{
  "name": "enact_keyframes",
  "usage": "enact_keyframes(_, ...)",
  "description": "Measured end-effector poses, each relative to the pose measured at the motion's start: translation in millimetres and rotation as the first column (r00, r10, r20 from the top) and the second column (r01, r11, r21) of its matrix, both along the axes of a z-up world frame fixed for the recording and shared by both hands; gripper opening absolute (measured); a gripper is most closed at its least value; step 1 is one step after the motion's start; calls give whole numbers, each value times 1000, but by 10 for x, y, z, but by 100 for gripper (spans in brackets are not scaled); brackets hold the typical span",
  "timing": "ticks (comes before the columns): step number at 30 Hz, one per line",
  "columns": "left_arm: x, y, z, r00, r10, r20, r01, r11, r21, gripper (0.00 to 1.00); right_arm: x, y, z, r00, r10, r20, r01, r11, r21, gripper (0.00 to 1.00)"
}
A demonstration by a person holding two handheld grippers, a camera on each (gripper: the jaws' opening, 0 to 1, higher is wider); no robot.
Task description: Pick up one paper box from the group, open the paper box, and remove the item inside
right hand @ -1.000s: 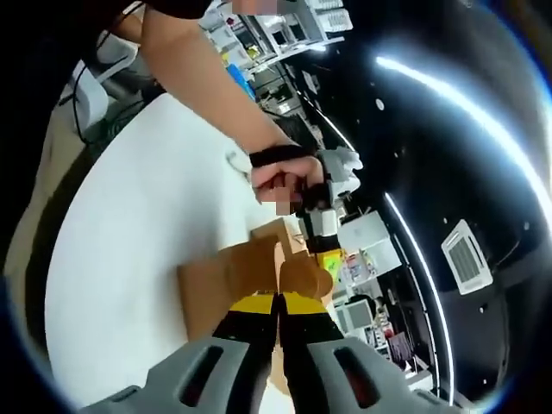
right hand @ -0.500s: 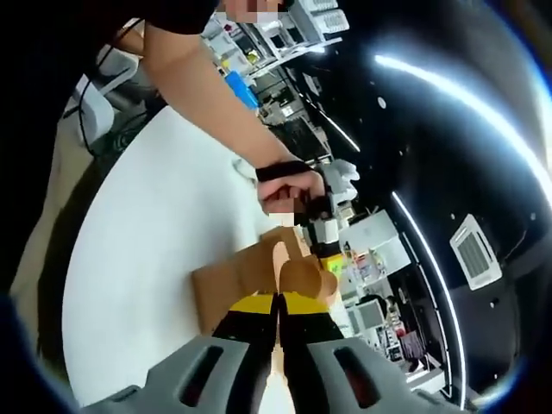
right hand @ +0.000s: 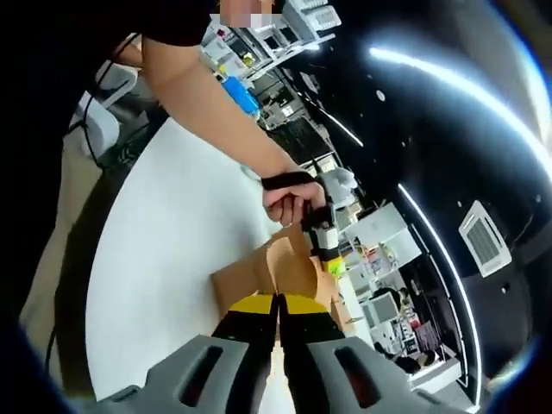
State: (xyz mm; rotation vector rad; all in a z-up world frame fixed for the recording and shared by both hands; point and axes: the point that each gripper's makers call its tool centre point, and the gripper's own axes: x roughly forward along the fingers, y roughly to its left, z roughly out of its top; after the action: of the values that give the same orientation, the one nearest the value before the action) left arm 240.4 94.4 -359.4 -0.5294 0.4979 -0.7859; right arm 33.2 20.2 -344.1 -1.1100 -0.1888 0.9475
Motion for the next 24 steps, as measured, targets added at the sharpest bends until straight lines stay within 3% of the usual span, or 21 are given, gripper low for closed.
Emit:
enact_keyframes(7,72,70,-106,999,7,-37,-7,1000,-7,5,-21,-4,-50,1000,5,-17,-5,1000,-5,3)
enact_keyframes(12,-9,19,-195,998,8,-65,-9,1000,-11,5,-36,10,-105,999,10,-34,-10,1000,-12,3)
enact_keyframes(24,-121,-82,-590,991,-19,-132,26,998,52,5,-57,50,-326,994,8,-107,-11,1000,-29,3)
